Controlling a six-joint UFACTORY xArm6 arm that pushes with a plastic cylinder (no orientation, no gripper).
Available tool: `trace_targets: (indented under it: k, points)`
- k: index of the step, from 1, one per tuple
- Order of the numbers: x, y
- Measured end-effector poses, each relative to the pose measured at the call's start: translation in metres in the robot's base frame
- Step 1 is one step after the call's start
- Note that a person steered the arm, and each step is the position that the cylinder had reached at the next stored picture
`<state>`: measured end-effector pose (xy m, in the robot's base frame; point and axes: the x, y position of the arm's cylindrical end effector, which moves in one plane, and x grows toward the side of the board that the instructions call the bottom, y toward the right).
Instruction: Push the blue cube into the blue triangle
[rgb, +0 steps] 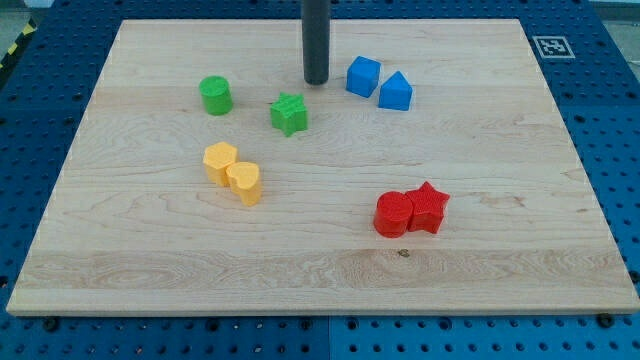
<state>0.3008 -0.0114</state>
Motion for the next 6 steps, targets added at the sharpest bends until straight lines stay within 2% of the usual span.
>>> trace_targets:
  k: [1, 3, 4, 6]
  points:
    - [-0.008, 0.018]
    - [0.014, 0.064]
    - [0.014, 0.061]
    - [0.014, -0.043]
